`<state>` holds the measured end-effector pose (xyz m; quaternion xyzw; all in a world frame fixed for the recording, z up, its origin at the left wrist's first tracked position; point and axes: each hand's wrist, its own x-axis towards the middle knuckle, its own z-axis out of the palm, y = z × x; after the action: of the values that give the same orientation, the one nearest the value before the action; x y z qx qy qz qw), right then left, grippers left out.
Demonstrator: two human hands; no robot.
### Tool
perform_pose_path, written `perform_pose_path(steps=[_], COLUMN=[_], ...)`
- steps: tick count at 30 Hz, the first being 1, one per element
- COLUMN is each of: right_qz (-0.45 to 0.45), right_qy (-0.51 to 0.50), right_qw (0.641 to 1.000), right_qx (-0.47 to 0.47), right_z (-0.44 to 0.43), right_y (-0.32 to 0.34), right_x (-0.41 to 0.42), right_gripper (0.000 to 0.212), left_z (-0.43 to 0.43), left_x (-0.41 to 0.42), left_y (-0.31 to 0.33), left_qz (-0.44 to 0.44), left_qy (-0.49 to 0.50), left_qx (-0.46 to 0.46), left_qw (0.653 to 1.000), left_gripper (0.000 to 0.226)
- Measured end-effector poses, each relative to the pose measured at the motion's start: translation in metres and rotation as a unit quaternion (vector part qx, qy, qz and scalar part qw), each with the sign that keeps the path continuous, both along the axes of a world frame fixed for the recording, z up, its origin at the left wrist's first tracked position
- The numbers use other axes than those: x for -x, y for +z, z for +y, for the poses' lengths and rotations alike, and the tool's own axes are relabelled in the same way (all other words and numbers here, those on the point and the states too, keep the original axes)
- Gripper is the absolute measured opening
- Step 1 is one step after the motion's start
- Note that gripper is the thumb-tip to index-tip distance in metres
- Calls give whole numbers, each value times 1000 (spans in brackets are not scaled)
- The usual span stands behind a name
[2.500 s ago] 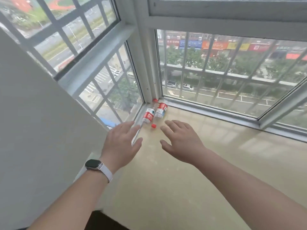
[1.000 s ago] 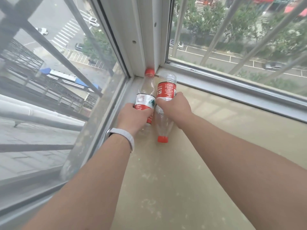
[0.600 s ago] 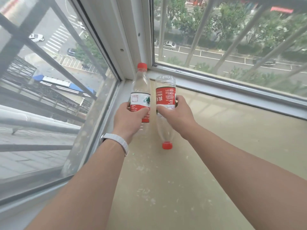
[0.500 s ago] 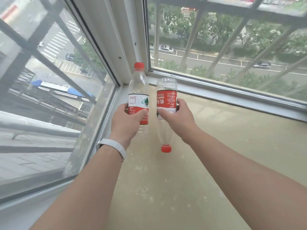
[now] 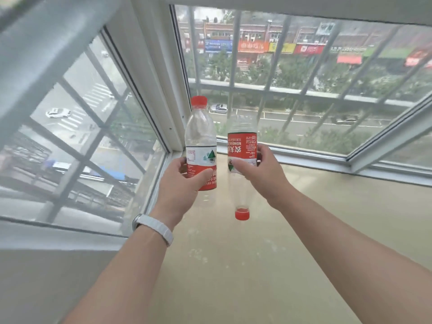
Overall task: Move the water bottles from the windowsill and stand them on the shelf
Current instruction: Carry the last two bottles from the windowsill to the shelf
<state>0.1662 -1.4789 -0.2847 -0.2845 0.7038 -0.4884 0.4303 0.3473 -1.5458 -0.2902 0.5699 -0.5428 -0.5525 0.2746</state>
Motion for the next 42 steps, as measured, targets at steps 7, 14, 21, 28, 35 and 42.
perform_pose_path(steps=[7, 14, 21, 28, 35, 42], right_qz=[20, 43, 86, 118, 126, 140], right_qy=[-2, -37, -127, -222, -311, -382], right_qw=[998, 993, 982, 962, 937, 909], right_qx=[54, 103, 113, 105, 97, 88], right_z=[74, 157, 232, 308, 377, 462], right_y=[87, 147, 180, 190, 193, 190], right_x=[-19, -52, -89, -117, -132, -135], right_gripper=[50, 47, 47, 41, 53, 45], left_z=[69, 124, 152, 199, 255, 330], left_x=[-19, -41, -47, -38, -34, -6], left_y=[92, 143, 171, 179, 180, 180], left_qz=[50, 134, 172, 213, 207, 202], left_qy=[-28, -88, -182, -283, -364, -436], left_qx=[52, 63, 56, 39, 13, 2], left_qw=[997, 985, 966, 934, 908, 877], left_gripper=[43, 53, 55, 46, 58, 55])
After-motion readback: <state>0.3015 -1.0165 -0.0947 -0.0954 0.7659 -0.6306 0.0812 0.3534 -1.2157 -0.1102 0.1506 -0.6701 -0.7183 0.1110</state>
